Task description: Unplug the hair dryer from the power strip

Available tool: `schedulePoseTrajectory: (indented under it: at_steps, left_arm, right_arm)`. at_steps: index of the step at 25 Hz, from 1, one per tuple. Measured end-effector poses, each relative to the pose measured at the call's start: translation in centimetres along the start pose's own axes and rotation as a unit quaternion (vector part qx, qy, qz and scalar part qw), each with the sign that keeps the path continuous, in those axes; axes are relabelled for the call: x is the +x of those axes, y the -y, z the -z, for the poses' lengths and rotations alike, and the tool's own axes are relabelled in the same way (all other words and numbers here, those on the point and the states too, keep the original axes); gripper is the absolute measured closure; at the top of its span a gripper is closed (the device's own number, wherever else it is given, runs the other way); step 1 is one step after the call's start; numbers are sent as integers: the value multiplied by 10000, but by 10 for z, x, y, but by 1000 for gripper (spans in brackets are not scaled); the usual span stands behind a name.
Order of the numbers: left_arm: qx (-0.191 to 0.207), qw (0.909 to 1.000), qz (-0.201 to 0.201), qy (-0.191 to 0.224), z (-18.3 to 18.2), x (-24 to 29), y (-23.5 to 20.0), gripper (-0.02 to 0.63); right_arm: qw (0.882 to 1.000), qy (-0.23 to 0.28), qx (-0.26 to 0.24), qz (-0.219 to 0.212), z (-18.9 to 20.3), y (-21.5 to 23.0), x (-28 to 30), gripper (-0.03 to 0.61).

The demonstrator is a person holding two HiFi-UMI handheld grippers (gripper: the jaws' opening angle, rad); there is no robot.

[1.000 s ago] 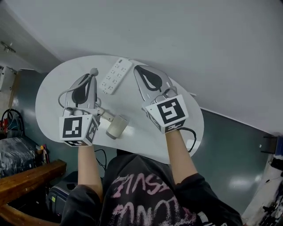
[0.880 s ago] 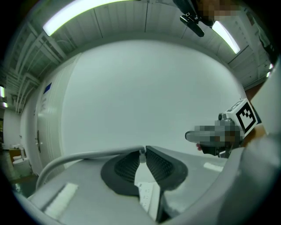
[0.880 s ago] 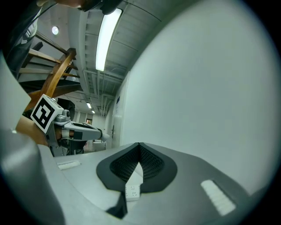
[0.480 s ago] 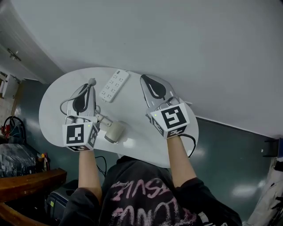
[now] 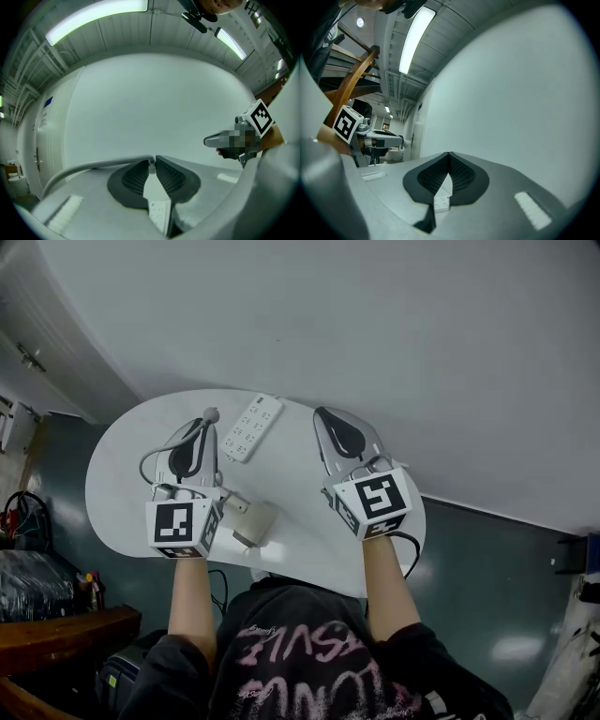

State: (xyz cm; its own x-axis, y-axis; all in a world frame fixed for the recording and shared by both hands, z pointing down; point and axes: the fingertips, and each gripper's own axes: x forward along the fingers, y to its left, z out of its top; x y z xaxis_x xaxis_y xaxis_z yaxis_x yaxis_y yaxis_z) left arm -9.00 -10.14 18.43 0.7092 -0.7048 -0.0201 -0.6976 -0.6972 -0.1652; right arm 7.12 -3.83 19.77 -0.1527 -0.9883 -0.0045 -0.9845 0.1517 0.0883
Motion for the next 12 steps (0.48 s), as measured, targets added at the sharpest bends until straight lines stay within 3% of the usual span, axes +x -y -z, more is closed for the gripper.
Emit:
schedulePoseTrajectory:
  at_steps: [12]
  left_arm:
    - [10, 9999, 119, 101, 1, -3, -2, 561]
  right_arm:
    - [9999, -85, -47, 120, 2, -9, 3, 569]
